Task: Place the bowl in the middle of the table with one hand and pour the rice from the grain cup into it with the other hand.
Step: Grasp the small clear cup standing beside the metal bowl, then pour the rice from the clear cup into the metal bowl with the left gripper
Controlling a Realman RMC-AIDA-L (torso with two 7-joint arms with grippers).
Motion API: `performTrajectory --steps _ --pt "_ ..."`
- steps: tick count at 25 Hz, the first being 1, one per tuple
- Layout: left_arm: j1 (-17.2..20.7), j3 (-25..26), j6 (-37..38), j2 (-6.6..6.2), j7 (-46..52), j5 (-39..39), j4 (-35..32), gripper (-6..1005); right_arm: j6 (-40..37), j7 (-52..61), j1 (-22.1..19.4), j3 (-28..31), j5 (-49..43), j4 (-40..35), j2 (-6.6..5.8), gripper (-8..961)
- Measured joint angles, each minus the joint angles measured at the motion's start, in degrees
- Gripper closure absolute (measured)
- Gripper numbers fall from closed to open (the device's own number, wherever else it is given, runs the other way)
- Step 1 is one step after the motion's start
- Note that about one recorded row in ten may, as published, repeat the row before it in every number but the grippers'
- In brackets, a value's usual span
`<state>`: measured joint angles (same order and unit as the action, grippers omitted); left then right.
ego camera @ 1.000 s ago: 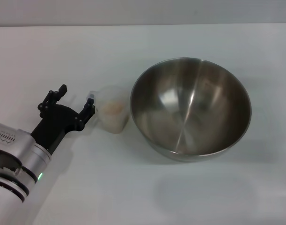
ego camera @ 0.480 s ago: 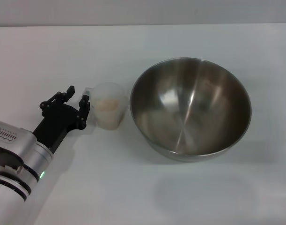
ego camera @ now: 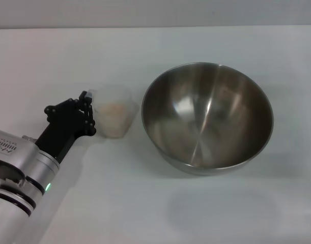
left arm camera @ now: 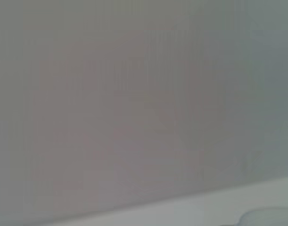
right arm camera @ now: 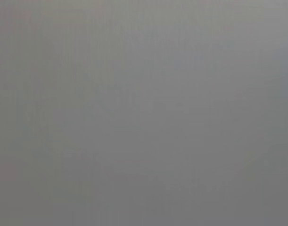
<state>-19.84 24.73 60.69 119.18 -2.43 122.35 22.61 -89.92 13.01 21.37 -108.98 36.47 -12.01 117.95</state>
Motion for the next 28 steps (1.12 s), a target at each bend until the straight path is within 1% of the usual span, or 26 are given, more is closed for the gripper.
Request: performTrajectory --steps 3,4,5,6,7,8,10,12,13,14,15,19,20,21,23,24,25,28 --pt "0.09 0.60 5.33 0.00 -2.05 -0.01 0.30 977 0.00 0.00 0.13 -0.01 0.00 0.02 0.00 461" --pt "0.09 0.60 5.33 0.00 -2.05 -0.01 0.30 976 0.00 0.00 0.21 0.00 0.00 0.03 0.00 461" --pt "-0.09 0.81 7.50 0.00 -3.65 -0.02 0.36 975 0.00 0.00 0.21 0.00 0.00 0.03 0.00 461" --pt "-0.09 0.81 7.50 0.00 -3.65 -0.02 0.36 974 0.00 0.00 0.27 0.00 0.00 0.04 -0.01 461" --pt "-0.29 0.86 9.50 0.00 -5.25 -0.03 0.49 973 0.00 0.00 0.30 0.00 0.00 0.04 -0.02 461" --pt "-0.79 0.86 12.71 0.00 -8.66 0.01 0.93 972 0.00 0.01 0.31 0.00 0.00 0.05 -0.04 461" --pt "-2.15 0.70 16.42 0.00 -16.14 0.60 1.89 970 0.00 0.00 0.35 0.00 0.00 0.05 -0.05 461" --pt "-2.93 0.53 17.56 0.00 -20.67 1.28 2.30 968 0.00 0.01 0.43 0.00 -0.01 0.05 -0.11 461" --pt "-3.76 0.38 18.23 0.00 -25.97 2.26 2.86 967 0.00 0.01 0.48 0.00 -0.02 0.04 -0.15 461" --pt "-4.75 0.31 18.15 0.00 -32.50 3.89 3.62 966 0.00 0.01 0.53 0.00 -0.02 0.02 -0.19 461" --pt "-4.75 0.31 18.15 0.00 -32.50 3.89 3.62 965 0.00 0.00 0.54 0.00 -0.03 0.00 -0.21 461" --pt "-6.78 0.01 15.77 0.00 -45.81 6.67 5.67 961 -0.29 0.00 0.66 0.01 -0.45 -0.33 -0.27 461" --pt "-6.78 0.01 15.77 0.00 -45.81 6.67 5.67 959 -0.29 0.00 0.66 0.01 -0.45 -0.33 -0.27 461" --pt "-7.63 -0.34 13.68 0.00 -53.30 7.76 6.73 958 -0.44 0.00 0.69 0.01 -0.63 -0.35 -0.27 461" --pt "-8.09 -0.45 12.28 0.00 -57.58 8.62 7.10 956 -0.67 0.00 0.83 0.02 -0.85 -0.36 -0.27 461" --pt "-8.55 -0.47 10.84 0.00 -62.89 9.86 7.32 955 -0.76 0.00 1.02 0.00 -0.90 -0.37 -0.29 461" --pt "-8.55 -0.47 10.84 0.00 -62.89 9.86 7.32 954 -0.77 0.00 1.09 0.00 -0.90 -0.38 -0.32 461" --pt "-8.75 -0.48 10.15 0.00 -70.04 10.98 7.79 951 -0.78 0.00 1.21 0.00 -0.91 -0.38 -0.37 461"
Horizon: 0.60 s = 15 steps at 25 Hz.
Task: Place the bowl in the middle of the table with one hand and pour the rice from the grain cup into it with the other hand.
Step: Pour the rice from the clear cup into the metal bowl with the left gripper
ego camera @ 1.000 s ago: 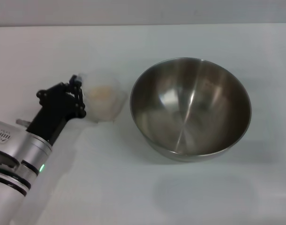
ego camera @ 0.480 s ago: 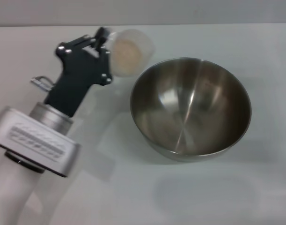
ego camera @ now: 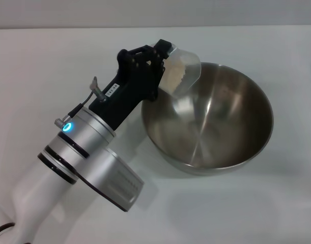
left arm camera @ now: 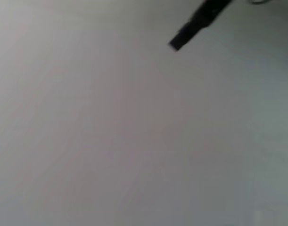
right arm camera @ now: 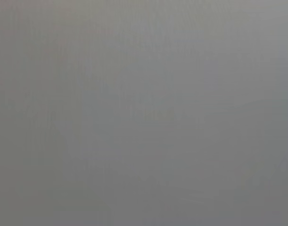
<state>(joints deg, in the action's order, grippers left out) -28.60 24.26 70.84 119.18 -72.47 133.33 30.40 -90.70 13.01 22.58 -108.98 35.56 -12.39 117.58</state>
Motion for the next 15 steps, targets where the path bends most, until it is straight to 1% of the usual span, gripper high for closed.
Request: performTrajectory --steps 1,2,4,6,9,12,13,14,15 --pt "0.00 -0.01 -0.09 -0.01 -3.85 0.46 0.17 950 0.00 0.00 0.11 0.00 -0.01 0.02 -0.05 461" --pt "0.00 -0.01 -0.09 -0.01 -3.85 0.46 0.17 949 -0.01 0.00 0.17 0.00 -0.02 0.04 -0.08 461" --pt "0.05 -0.56 -0.47 -0.01 -9.13 0.69 0.89 947 -0.01 0.00 0.25 0.00 -0.03 0.12 -0.12 461" --pt "-0.03 -2.56 -2.27 0.00 -13.78 0.77 1.56 945 -0.01 0.00 0.50 -0.01 -0.05 0.33 -0.24 462" --pt "-0.31 -4.07 -4.42 0.00 -16.15 0.78 1.61 942 -0.01 0.00 0.71 -0.10 -0.06 0.44 -0.35 462" --pt "-0.44 -4.56 -5.01 0.00 -17.04 0.79 1.64 939 -0.01 0.00 0.75 -0.10 -0.06 0.45 -0.39 462" --pt "-0.48 -4.77 -5.26 0.00 -17.92 0.79 1.65 938 -0.01 0.00 0.78 -0.10 -0.06 0.48 -0.40 462" --pt "-0.59 -5.12 -5.49 0.00 -20.84 0.80 1.71 937 -0.01 0.00 0.82 -0.10 -0.06 0.49 -0.43 462" --pt "-0.59 -5.12 -5.49 0.00 -20.84 0.80 1.71 936 -0.01 0.00 0.84 -0.10 -0.06 0.50 -0.46 462"
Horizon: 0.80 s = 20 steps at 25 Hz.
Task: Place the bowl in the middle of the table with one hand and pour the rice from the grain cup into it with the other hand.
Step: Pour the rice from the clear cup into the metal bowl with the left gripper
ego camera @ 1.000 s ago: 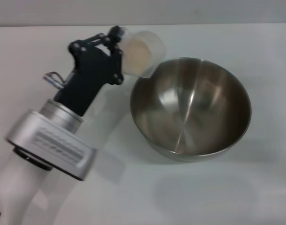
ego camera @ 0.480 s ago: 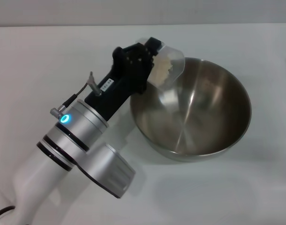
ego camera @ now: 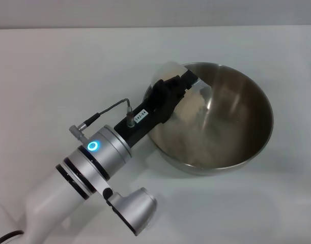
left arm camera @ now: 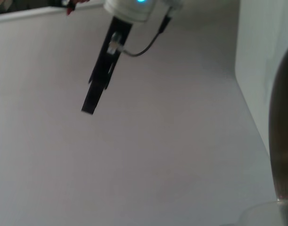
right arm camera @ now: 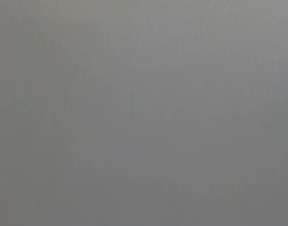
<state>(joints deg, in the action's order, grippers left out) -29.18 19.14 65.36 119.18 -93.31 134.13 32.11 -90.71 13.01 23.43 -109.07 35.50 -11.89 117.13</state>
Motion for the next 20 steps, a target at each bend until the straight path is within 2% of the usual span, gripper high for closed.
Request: performTrajectory --steps 10,15,20 --pt "-0.01 -1.59 -2.74 0.00 -18.18 0.00 1.05 925 0.01 0.00 0.45 0.12 0.00 0.02 -0.13 462" --pt "-0.09 -0.74 -3.11 -0.01 -21.86 0.00 1.56 920 0.01 0.00 0.48 0.19 0.00 0.02 -0.15 462" --pt "-0.16 0.55 -3.21 -0.03 -21.23 -0.10 1.43 915 0.01 0.00 0.48 0.23 0.00 0.02 -0.15 462"
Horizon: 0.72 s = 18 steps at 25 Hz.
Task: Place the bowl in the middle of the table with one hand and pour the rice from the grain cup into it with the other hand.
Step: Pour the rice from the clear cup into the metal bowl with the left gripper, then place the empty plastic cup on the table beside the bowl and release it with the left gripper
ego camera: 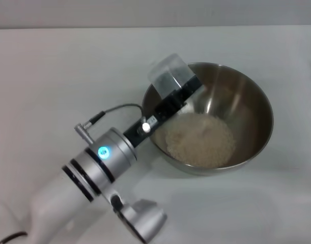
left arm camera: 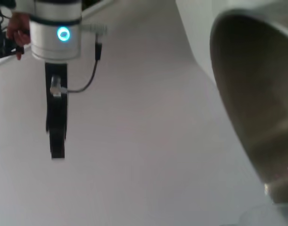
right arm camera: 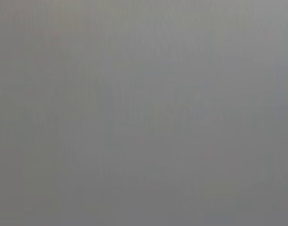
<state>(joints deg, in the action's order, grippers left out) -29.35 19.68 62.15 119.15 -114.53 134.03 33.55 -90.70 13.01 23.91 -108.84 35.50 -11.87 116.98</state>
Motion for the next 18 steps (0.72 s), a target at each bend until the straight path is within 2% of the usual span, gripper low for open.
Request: performTrajectory --steps 4,5,6,9,10,15,17,18 --pt "0.00 0.00 0.00 0.00 0.00 0.00 0.00 911 0.00 0.00 -0.07 0.17 0.00 0.00 0.00 461" --pt "0.14 -3.95 -1.60 0.03 1.06 0.09 1.44 910 0.00 0.00 -0.09 0.19 0.00 0.00 0.00 461" --pt "0.37 -2.20 -2.15 0.02 1.45 -0.27 1.62 909 0.00 0.00 -0.10 0.20 0.01 0.00 -0.06 461" --pt "0.37 -2.20 -2.15 0.02 1.45 -0.27 1.62 906 0.00 0.00 -0.08 0.21 0.01 0.00 -0.22 461" --pt "0.73 -0.61 -1.98 -0.02 2.04 -0.30 1.67 905 0.00 0.00 -0.05 0.18 0.01 0.00 -0.30 461" --pt "1.38 -1.14 -1.85 0.03 5.89 0.25 3.09 900 0.46 0.00 0.14 0.07 0.01 0.00 -0.39 461" --pt "2.42 -0.67 1.93 0.03 17.31 0.17 4.35 898 0.54 0.00 0.19 0.11 0.01 0.00 -0.40 461" --pt "2.49 -0.66 2.24 0.03 18.07 0.16 4.44 897 0.55 0.00 0.22 0.13 0.01 0.00 -0.41 461"
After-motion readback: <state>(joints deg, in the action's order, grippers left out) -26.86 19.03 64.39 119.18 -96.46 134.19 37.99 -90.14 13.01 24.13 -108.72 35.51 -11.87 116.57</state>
